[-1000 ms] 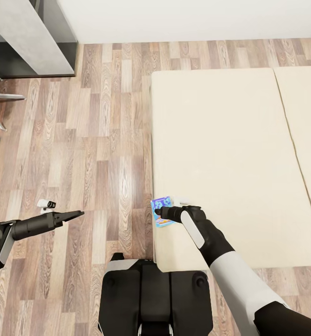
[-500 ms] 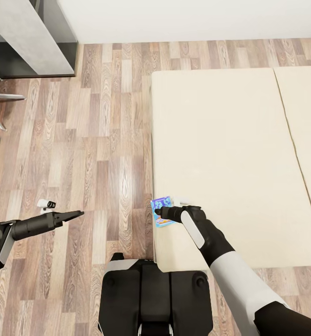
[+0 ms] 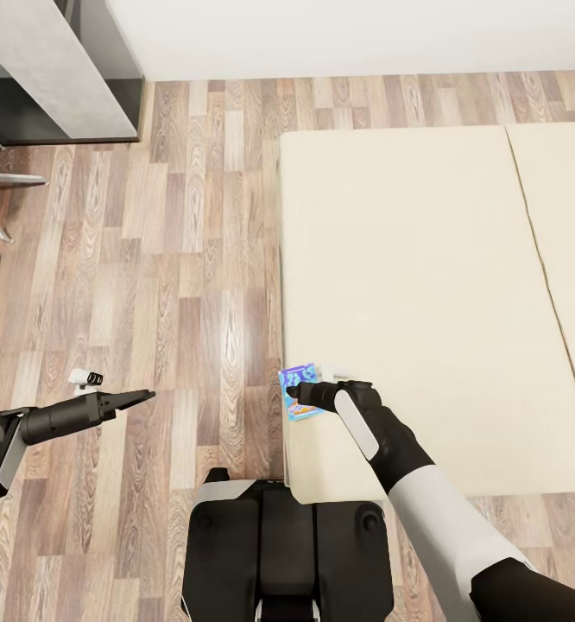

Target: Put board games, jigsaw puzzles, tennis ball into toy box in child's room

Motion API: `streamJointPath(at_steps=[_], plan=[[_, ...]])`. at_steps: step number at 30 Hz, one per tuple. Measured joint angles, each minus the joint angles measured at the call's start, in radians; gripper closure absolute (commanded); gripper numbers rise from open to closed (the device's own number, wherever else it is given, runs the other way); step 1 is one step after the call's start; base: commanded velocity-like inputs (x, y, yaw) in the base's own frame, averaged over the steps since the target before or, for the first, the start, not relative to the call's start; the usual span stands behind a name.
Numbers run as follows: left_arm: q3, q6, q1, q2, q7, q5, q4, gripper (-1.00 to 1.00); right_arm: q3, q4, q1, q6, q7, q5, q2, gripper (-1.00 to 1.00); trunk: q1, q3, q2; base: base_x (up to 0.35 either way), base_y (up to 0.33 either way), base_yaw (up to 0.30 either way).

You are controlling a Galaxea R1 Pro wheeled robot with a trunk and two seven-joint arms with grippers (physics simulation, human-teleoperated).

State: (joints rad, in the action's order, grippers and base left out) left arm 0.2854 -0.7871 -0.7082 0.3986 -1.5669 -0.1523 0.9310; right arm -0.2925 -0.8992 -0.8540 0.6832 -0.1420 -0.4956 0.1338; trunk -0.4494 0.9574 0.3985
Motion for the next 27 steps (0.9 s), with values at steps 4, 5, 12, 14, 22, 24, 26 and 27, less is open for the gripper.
streamJointPath(at_steps=[4, 5, 12, 14, 22, 24, 26, 27], plan=[[-0.001, 0.000, 0.000, 0.000, 0.000, 0.000, 0.000, -1.00, 0.000, 0.000, 0.000, 0.000, 0.000, 0.000, 0.000, -1.00, 0.000, 0.000, 0.000, 0.000, 0.000, 0.000], [0.000, 0.000, 0.000, 0.000, 0.000, 0.000, 0.000, -1.00, 0.000, 0.000, 0.000, 0.000, 0.000, 0.000, 0.000, -1.00, 0.000, 0.000, 0.000, 0.000, 0.000, 0.000], [0.000, 0.000, 0.001, 0.000, 0.000, 0.000, 0.000, -1.00, 0.000, 0.000, 0.000, -0.001, 0.000, 0.000, 0.000, -1.00, 0.000, -0.002, 0.000, 0.000, 0.000, 0.000], [0.000, 0.000, 0.001, 0.000, 0.000, 0.000, 0.000, -1.00, 0.000, 0.000, 0.000, -0.001, 0.000, 0.000, 0.000, -1.00, 0.000, -0.005, 0.000, 0.000, 0.000, 0.000], [0.000, 0.000, 0.000, 0.000, 0.000, 0.000, 0.000, -1.00, 0.000, 0.000, 0.000, -0.002, 0.000, 0.000, 0.000, -1.00, 0.000, -0.017, 0.000, 0.000, 0.000, 0.000], [0.000, 0.000, 0.000, 0.000, 0.000, 0.000, 0.000, -1.00, 0.000, 0.000, 0.000, -0.002, 0.000, 0.000, 0.000, -1.00, 0.000, -0.020, 0.000, 0.000, 0.000, 0.000], [0.000, 0.000, 0.000, 0.000, 0.000, 0.000, 0.000, -1.00, 0.000, 0.000, 0.000, -0.002, 0.000, 0.000, 0.000, -1.00, 0.000, -0.023, 0.000, 0.000, 0.000, 0.000], [0.000, 0.000, 0.000, 0.000, 0.000, 0.000, 0.000, -1.00, 0.000, 0.000, 0.000, -0.002, 0.000, 0.000, 0.000, -1.00, 0.000, -0.025, 0.000, 0.000, 0.000, 0.000]])
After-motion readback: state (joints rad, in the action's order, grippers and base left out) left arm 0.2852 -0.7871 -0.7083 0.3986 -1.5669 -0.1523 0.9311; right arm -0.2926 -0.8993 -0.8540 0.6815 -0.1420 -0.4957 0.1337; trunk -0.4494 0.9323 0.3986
